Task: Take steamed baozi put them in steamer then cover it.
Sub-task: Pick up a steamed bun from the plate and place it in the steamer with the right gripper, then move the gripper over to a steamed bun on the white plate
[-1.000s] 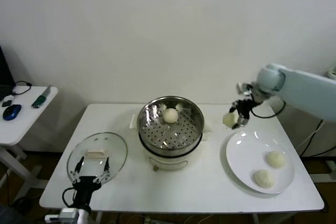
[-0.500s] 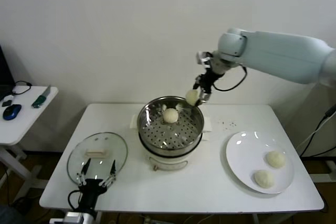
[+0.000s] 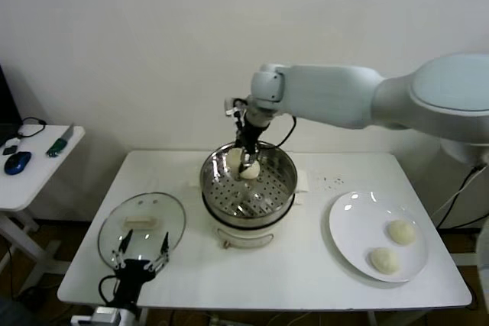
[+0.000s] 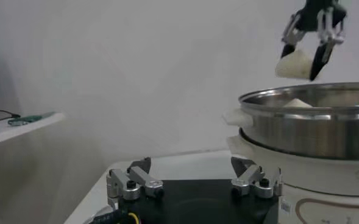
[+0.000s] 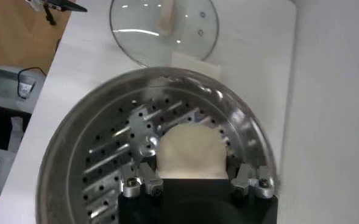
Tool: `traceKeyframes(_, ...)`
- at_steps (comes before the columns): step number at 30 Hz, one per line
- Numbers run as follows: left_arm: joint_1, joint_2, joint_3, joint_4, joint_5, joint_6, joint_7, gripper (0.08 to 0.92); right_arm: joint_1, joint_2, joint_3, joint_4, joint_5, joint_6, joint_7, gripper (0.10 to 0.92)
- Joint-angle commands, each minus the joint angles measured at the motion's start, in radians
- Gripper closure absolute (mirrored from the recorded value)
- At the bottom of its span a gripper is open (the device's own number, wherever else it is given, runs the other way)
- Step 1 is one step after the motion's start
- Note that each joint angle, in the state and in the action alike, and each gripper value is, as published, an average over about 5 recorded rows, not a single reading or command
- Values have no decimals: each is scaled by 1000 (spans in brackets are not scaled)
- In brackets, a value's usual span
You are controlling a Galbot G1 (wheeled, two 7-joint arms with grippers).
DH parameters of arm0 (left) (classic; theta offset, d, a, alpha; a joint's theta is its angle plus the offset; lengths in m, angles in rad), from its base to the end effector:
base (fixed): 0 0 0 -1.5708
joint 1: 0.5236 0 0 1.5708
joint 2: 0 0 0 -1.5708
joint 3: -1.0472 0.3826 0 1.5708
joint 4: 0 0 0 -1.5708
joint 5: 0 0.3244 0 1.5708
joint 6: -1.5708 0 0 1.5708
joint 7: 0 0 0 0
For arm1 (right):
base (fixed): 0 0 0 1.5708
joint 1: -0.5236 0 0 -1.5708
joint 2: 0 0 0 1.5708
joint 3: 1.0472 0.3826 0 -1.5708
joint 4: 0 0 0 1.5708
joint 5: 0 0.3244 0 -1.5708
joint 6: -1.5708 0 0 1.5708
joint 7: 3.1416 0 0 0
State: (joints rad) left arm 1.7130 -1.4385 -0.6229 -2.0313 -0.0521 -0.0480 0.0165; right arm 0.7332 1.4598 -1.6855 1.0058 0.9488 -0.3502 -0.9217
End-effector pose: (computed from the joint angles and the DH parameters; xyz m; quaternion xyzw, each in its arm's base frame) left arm 0.0838 0.0600 -0.3615 -0.0004 -0.9956 -0.0560 0.0752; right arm 0.5986 0.1571 -0.0396 0.5773 -0.5278 0.5156 0.3498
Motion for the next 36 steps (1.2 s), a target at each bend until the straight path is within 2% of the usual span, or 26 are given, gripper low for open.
traceKeyframes(1,1,1,1,5,-4,6,2,177,-90,74,-4,-33,-19,-9,16,313)
traceKeyframes(9,-4,-1,-2,13,-4,8,2,177,-144,96,2,-80,-55,-4,16,303)
traceKeyframes(16,-10,3,-7,17,-6,9,2,177,-149,103,10,-102,-74,-4,-1,212)
traceKeyframes(22,-11,4,-7,15,-6,11,1,177,-92,63,16,-72,-74,0,-35,203)
traceKeyframes(28,-11,3,-7,17,-5,11,-2,177,49,-77,-2,69,-77,21,-81,203)
traceKeyframes(32,-14,3,-9,16,-3,14,-4,177,124,-236,-7,203,-105,28,-89,203)
traceKeyframes(36,-21,1,-12,13,0,20,-10,177,164,-423,-3,324,-196,38,-96,203)
